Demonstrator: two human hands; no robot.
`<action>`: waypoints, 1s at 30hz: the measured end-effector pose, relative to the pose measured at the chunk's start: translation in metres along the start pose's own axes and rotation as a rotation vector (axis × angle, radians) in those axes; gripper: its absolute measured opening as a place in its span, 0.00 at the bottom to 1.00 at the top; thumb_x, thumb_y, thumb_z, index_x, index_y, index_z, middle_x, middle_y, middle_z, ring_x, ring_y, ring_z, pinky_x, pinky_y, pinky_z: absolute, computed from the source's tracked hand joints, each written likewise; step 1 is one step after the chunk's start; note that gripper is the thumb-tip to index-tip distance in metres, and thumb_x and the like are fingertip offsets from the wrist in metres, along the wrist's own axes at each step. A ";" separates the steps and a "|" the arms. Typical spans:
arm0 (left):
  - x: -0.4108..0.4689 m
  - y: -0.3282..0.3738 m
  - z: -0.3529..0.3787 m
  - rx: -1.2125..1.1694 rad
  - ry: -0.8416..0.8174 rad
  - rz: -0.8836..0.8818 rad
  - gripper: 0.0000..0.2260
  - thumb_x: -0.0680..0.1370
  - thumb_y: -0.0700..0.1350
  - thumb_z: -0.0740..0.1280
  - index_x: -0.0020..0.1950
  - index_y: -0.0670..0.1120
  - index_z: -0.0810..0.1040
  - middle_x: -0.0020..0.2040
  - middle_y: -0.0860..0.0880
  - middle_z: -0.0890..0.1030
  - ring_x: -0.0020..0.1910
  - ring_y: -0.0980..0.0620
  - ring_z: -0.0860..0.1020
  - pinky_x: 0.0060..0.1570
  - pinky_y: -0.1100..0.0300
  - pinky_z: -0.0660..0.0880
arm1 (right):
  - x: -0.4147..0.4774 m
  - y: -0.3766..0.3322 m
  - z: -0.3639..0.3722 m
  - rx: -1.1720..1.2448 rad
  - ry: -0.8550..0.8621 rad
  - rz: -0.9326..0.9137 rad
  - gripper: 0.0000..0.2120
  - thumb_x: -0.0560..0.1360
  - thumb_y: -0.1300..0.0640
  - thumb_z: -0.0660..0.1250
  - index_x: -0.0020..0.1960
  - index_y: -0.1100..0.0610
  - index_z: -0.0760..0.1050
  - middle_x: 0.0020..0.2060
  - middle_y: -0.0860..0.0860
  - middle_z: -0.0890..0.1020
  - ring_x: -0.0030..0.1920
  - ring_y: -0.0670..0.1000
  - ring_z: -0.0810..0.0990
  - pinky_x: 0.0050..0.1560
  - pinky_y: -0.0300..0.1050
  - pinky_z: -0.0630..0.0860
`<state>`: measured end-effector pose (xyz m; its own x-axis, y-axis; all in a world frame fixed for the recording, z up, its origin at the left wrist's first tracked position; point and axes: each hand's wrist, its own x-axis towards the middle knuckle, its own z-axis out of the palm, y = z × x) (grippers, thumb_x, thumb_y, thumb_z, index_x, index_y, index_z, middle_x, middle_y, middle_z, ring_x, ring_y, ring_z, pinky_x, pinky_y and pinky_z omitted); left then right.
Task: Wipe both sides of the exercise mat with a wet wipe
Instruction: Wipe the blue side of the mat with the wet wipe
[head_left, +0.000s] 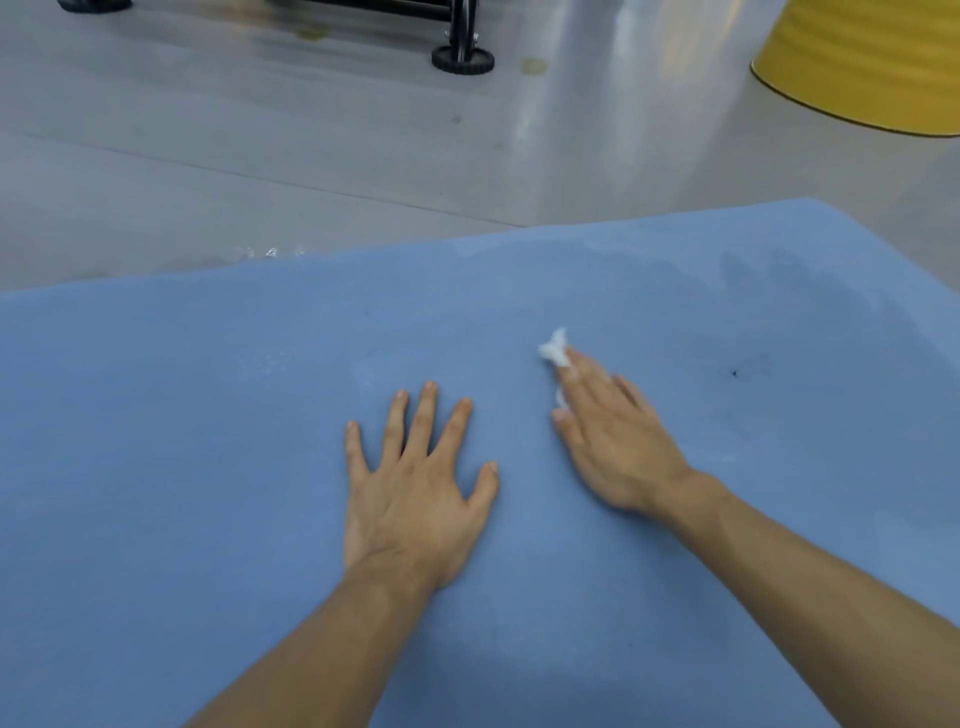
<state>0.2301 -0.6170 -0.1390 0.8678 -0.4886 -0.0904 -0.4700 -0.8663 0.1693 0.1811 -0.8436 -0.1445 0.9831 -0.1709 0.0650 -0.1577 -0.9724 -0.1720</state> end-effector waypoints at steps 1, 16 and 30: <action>0.000 0.000 0.000 0.004 0.000 0.000 0.34 0.76 0.67 0.39 0.82 0.61 0.41 0.83 0.56 0.36 0.81 0.52 0.34 0.77 0.36 0.36 | 0.004 0.017 -0.002 -0.011 -0.002 0.099 0.31 0.81 0.43 0.41 0.83 0.49 0.43 0.82 0.45 0.50 0.81 0.46 0.50 0.77 0.47 0.50; -0.001 0.001 0.000 -0.003 0.014 0.011 0.33 0.79 0.67 0.42 0.82 0.61 0.40 0.83 0.56 0.36 0.81 0.51 0.34 0.76 0.36 0.34 | 0.079 0.000 -0.002 0.118 -0.051 0.238 0.32 0.85 0.49 0.50 0.83 0.59 0.41 0.82 0.57 0.43 0.82 0.54 0.42 0.80 0.50 0.41; -0.002 0.000 -0.002 -0.017 0.023 0.020 0.32 0.81 0.66 0.45 0.83 0.60 0.40 0.83 0.55 0.35 0.81 0.51 0.32 0.76 0.36 0.32 | 0.055 0.071 -0.008 0.001 0.074 0.355 0.30 0.83 0.48 0.47 0.80 0.62 0.56 0.78 0.62 0.63 0.77 0.63 0.63 0.75 0.59 0.60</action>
<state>0.2288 -0.6159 -0.1364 0.8619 -0.5029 -0.0643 -0.4845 -0.8544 0.1878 0.2228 -0.9237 -0.1452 0.8576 -0.5093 0.0718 -0.4883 -0.8501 -0.1972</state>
